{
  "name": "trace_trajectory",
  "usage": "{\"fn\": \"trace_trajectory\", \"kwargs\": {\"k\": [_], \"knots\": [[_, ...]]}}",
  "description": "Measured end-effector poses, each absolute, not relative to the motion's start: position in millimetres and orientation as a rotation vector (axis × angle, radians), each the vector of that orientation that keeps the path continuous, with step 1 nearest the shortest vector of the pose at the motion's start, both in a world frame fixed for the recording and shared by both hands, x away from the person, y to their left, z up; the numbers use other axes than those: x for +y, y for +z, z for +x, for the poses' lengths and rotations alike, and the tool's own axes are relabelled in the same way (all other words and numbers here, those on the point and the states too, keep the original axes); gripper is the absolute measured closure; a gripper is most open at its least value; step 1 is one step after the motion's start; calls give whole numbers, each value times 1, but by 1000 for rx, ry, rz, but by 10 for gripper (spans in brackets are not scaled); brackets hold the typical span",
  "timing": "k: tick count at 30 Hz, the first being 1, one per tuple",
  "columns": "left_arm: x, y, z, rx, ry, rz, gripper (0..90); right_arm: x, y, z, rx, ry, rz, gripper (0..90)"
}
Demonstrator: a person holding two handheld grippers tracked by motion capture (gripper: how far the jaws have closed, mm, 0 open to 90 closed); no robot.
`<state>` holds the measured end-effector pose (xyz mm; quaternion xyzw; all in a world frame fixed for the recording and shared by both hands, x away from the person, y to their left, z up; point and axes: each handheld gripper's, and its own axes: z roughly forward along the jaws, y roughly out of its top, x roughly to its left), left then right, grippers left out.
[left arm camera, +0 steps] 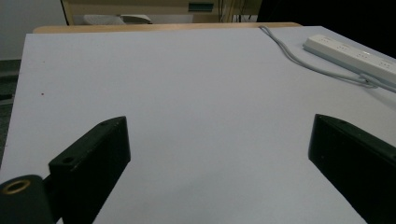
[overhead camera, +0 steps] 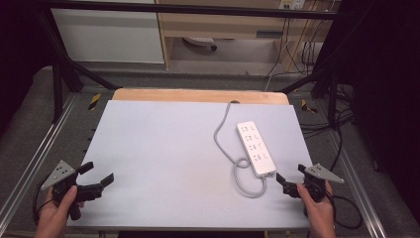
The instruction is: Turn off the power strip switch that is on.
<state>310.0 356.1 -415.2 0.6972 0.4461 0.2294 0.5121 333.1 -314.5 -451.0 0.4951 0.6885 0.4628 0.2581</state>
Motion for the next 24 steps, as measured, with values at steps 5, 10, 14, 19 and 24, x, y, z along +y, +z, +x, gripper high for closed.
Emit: {"fn": "trace_trajectory", "kwargs": {"k": [5, 10, 14, 19, 24], "knots": [[356, -415, 310, 1071, 551, 1676, 56, -315, -449, 333, 1857, 1256, 1359, 46], [356, -415, 310, 1075, 551, 1677, 55, -315, -446, 333, 1849, 1255, 1345, 39], [356, -415, 310, 1074, 551, 1678, 53, -314, -443, 333, 1824, 1271, 1343, 33], [355, -416, 310, 1077, 557, 1683, 53, -316, -438, 333, 1781, 1295, 1357, 30], [355, -416, 311, 1078, 555, 1686, 53, -317, -433, 334, 1741, 1311, 1362, 28]]}}
